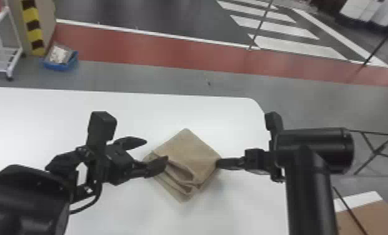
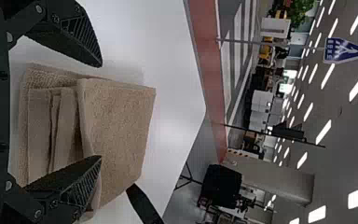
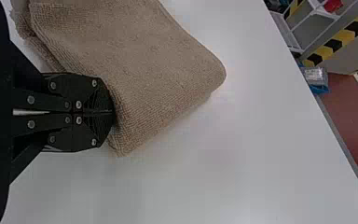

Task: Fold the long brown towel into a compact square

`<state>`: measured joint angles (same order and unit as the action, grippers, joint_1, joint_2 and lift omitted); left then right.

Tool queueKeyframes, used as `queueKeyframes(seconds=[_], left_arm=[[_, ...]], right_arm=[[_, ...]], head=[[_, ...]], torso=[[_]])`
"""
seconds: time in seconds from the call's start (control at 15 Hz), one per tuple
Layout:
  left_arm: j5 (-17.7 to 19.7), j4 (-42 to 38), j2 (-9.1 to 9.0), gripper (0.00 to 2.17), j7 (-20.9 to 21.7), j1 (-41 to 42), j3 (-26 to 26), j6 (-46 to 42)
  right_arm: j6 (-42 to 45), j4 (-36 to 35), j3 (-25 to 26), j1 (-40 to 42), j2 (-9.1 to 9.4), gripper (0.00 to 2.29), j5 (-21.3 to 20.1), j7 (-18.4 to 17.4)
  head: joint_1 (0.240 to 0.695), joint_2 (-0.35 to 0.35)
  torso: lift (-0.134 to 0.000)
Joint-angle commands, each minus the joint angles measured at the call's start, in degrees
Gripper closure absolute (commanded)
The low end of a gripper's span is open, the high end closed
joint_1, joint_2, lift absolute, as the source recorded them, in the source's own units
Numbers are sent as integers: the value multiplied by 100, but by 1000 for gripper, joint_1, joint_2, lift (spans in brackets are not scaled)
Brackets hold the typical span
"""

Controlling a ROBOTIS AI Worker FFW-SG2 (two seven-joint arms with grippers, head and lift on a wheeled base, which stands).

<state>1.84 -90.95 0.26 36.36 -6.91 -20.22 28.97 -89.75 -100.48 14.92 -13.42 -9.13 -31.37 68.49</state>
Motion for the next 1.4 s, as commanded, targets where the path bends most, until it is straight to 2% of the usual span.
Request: queueKeyframes(seconds=[0.0, 0.07, 0.27, 0.4, 0.53, 0.6, 0.67, 0.8, 0.93, 1.33], left_arm=[[-8, 7, -41, 211, -7, -3, 1, -1], [-8, 7, -41, 211, -7, -12, 1, -1], [-34, 7, -41, 211, 2, -21, 19, -1], [-25, 7, -41, 211, 2, -64, 62, -1], [-34, 16, -41, 211, 37, -82, 54, -1], [-34, 16, -41, 211, 37, -82, 54, -1], [-34, 7, -41, 211, 37, -64, 54, -1], [-34, 7, -41, 211, 46, -12, 98, -1], [-34, 7, -41, 211, 55, -3, 186, -1], [-43, -178, -41, 211, 134, 103, 449, 105]], right_arm=[[436, 125, 117, -29, 192, 2256, 17, -205], [594, 134, 213, -20, 297, 2256, 26, -249], [67, -200, 248, 243, 245, 2256, 34, -47], [155, -341, 398, 358, 209, 2256, 87, -47], [559, -314, 424, 340, 236, 2256, 140, -196], [805, -244, 415, 331, 280, 2256, 254, -381], [1069, -165, 407, 305, 341, 2256, 395, -618], [1631, -24, 442, 191, 552, 2256, 483, -864], [1877, 28, 407, 156, 631, 2256, 737, -1084], [2774, 644, 257, -82, 860, 2256, 746, -1119]], head=[[695, -350], [695, -350], [695, -350], [695, -350], [695, -350], [695, -350], [695, -350], [695, -350], [695, -350], [695, -343]], torso=[[-124], [-124], [-124], [-124], [-124], [-124], [-124], [-124], [-124], [-124]])
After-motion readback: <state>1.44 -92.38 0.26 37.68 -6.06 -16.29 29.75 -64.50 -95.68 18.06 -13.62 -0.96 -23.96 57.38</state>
